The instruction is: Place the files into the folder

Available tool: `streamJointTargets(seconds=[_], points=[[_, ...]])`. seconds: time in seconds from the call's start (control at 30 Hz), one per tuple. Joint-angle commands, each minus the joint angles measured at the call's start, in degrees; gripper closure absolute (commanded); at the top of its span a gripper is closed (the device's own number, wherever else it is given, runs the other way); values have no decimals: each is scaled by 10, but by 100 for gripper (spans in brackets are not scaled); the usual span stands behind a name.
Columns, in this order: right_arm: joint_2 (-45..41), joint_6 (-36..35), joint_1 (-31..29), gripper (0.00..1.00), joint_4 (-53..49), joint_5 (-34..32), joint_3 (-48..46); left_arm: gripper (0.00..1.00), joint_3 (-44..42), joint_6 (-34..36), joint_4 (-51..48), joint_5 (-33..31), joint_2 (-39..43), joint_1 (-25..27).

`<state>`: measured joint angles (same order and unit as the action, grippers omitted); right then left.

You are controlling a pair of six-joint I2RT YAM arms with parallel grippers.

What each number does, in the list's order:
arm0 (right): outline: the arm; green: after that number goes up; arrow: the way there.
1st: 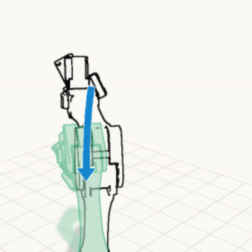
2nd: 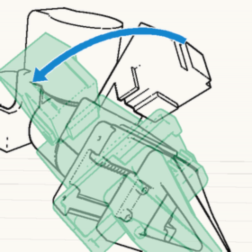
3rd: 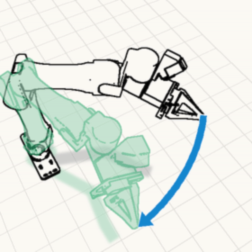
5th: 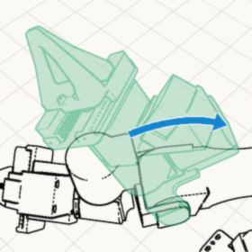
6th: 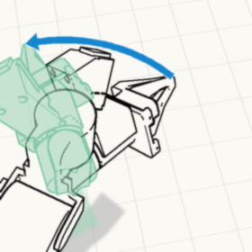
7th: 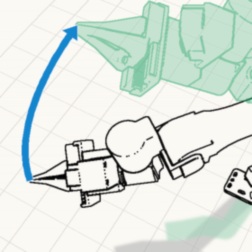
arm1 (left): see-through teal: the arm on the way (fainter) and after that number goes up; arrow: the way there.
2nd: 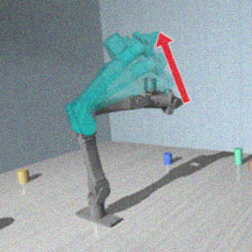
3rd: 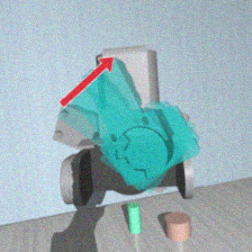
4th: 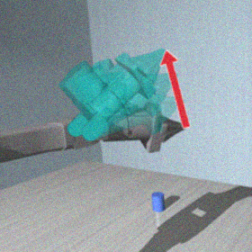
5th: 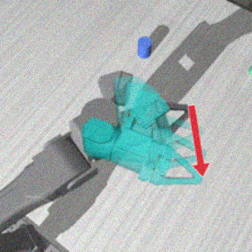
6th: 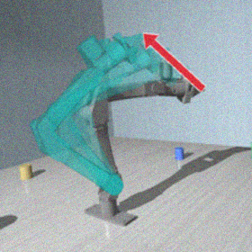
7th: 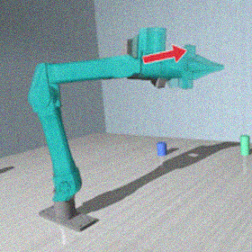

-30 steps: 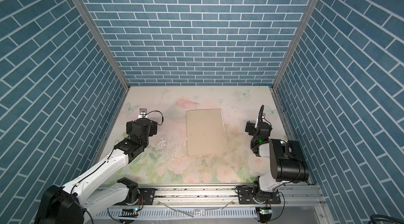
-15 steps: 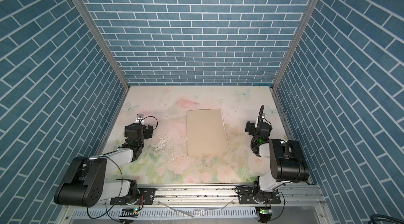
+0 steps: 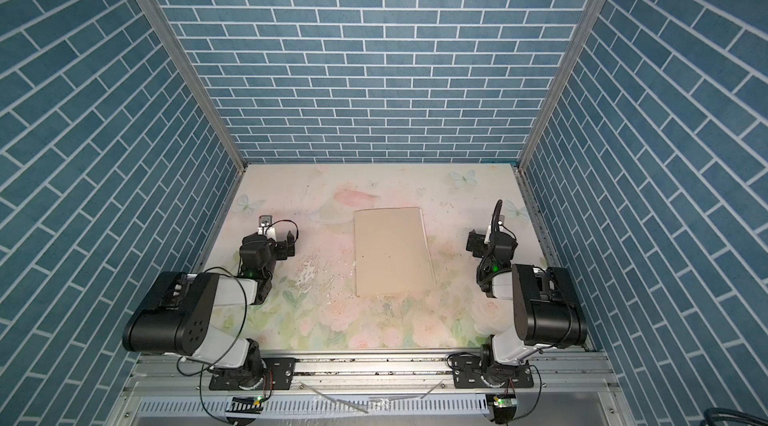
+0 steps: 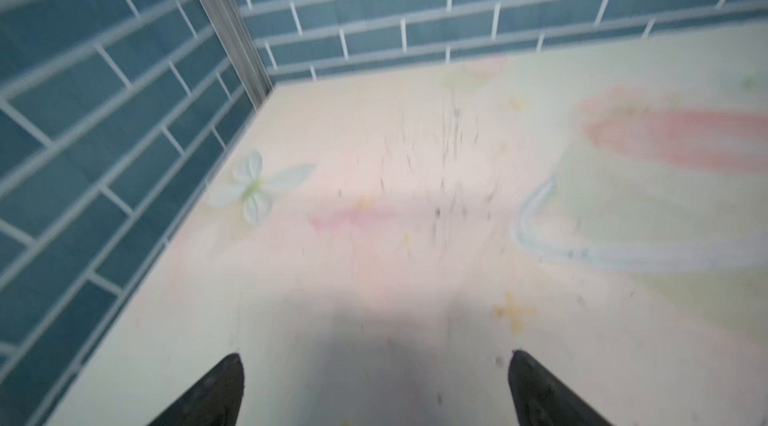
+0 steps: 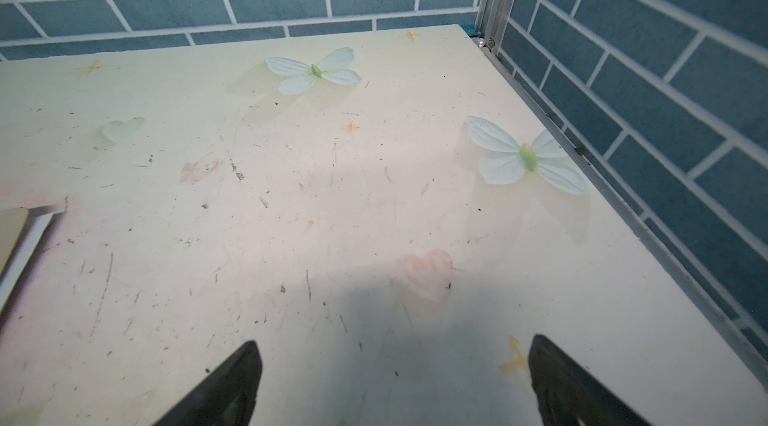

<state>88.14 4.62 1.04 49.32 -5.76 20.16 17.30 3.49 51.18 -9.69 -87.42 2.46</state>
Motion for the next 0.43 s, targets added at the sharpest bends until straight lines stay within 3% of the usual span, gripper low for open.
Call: streamJointTargets(seconds=[0.0, 0.03, 0.4], points=[[1, -18, 2, 1, 14, 3, 18, 0, 29, -24, 22, 25, 0, -18], [1, -18, 2, 1, 14, 2, 18, 0, 40, -21, -13, 31, 7, -18], [1, -17, 2, 1, 12, 3, 19, 0, 32, -18, 9, 32, 2, -18]])
